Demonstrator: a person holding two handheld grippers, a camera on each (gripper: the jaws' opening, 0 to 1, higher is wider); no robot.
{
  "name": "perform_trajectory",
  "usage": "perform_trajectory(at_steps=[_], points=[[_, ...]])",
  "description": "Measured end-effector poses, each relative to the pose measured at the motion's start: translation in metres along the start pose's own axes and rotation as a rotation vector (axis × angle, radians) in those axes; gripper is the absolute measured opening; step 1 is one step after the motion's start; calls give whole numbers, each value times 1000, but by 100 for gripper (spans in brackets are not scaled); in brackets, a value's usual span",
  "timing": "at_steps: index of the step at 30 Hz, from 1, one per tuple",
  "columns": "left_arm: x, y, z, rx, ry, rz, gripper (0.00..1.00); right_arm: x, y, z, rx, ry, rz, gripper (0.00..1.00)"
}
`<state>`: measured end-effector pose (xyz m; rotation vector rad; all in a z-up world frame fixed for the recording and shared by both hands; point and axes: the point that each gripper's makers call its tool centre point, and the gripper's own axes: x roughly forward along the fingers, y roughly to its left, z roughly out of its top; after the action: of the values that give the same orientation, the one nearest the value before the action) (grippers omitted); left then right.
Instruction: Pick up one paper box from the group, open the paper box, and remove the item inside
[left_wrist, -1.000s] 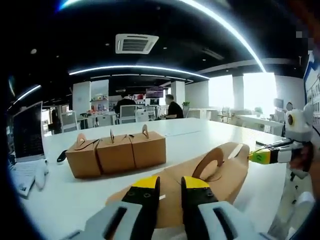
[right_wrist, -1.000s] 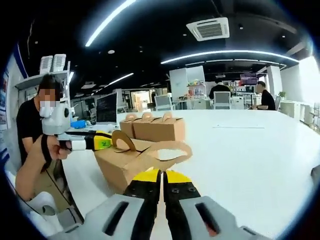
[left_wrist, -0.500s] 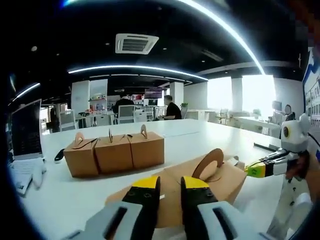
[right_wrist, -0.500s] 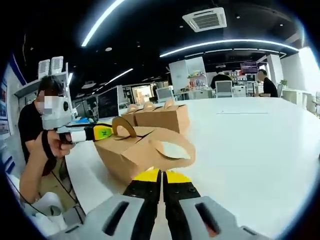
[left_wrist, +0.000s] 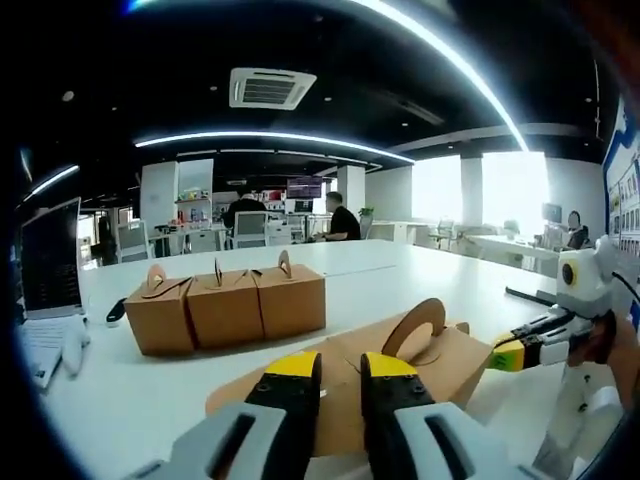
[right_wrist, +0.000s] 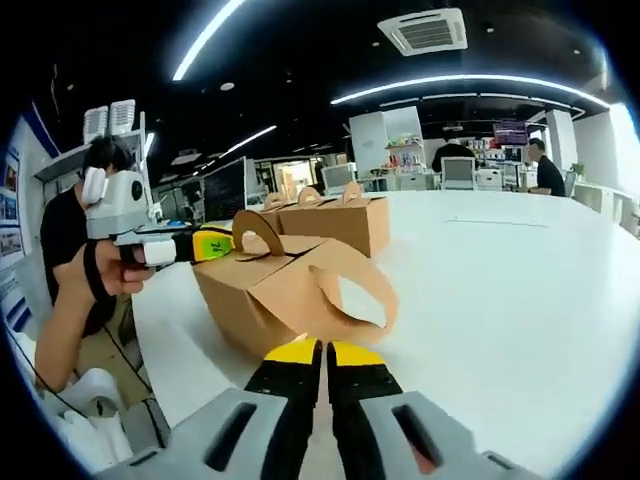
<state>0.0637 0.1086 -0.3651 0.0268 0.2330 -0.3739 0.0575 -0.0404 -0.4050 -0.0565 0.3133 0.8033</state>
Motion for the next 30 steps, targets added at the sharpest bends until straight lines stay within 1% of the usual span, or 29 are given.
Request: perform_trajectory(at_steps=[2, 4, 9, 14, 17, 19, 23, 26, 29, 30], points=[[1, -1, 0, -5, -4, -4, 19, -3, -1, 3, 12, -22, 1, 6], [0, -1, 1, 12, -13, 5, 20, -5, 0, 8, 18, -42, 18, 9], [0, 0, 1, 12, -20, 7, 21, -9, 1, 9, -9, -40, 22, 12], [1, 3, 2, 14, -24, 15, 23, -19, 14, 13, -52, -33, 50, 14], [2, 7, 4, 11, -32, 29, 24, -25, 23, 21, -101, -38, 61, 18], [2, 7, 4, 8, -37, 30, 24, -30, 29, 28, -134, -53, 61, 18], [3, 12, 6, 12, -39, 32, 26, -39, 44, 40, -149, -75, 68, 20], [4, 16, 8, 5, -45, 30, 27, -43, 49, 51, -163, -95, 75, 20], [4, 13, 5, 13, -35, 27, 27, -46, 54, 64, -182, -123, 79, 21], [3, 11, 5, 10, -39, 26, 27, -47, 57, 69, -191, -131, 83, 21]])
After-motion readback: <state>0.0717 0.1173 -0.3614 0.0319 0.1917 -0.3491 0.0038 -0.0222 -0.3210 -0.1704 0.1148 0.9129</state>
